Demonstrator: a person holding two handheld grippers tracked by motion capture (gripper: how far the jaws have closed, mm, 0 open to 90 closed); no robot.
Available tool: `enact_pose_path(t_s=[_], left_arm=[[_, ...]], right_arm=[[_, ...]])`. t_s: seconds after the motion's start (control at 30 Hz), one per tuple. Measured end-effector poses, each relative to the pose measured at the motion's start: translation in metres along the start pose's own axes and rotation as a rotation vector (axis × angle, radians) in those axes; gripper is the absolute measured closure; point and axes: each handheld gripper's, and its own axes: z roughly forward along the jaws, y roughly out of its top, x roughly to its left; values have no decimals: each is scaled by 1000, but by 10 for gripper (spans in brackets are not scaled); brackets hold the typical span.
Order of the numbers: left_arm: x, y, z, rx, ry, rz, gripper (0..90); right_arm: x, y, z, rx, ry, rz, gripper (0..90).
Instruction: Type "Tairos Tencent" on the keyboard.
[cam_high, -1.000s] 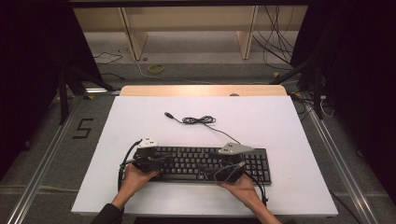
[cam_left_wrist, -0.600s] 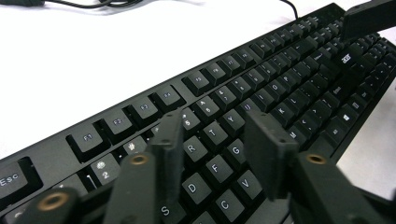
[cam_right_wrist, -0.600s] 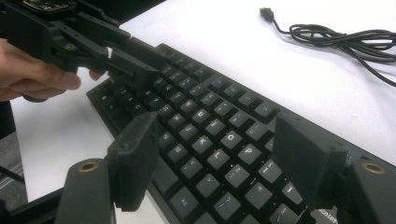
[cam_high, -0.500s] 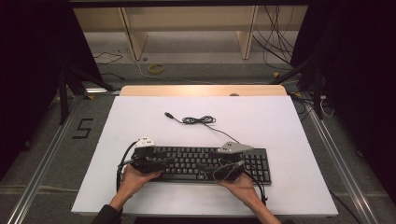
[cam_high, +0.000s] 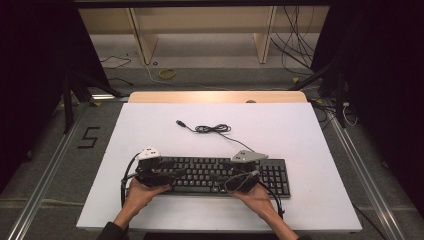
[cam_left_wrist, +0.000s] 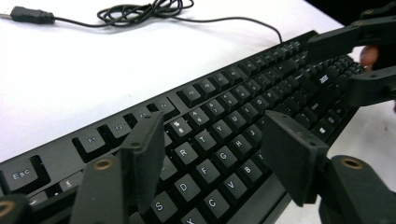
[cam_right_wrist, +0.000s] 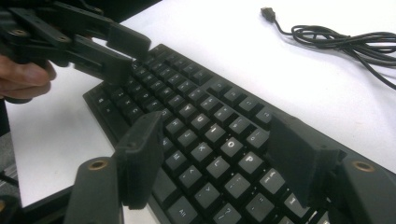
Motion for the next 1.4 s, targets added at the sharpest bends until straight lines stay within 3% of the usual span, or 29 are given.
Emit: enact_pose_path(t_s=[0.2,0.47,0.8,1.0,1.4], left_arm=[[1,-1,-5,-27,-5,-14,311],[-1,-4,-9,-47,-8,-5,283],[0,-10,-19,-67,1,-16,271],[0,-14,-22,-55,13,8,260],[-1,-21,-26,-45,14,5,262]], right_arm=[[-1,4,5,12,-14,-3,449],[-2,8,14,39,-34,-13,687],[-4,7,27,101,-41,-20,869],[-4,6,34,129,-45,-28,900],[-5,5,42,155,-56,-29,900]])
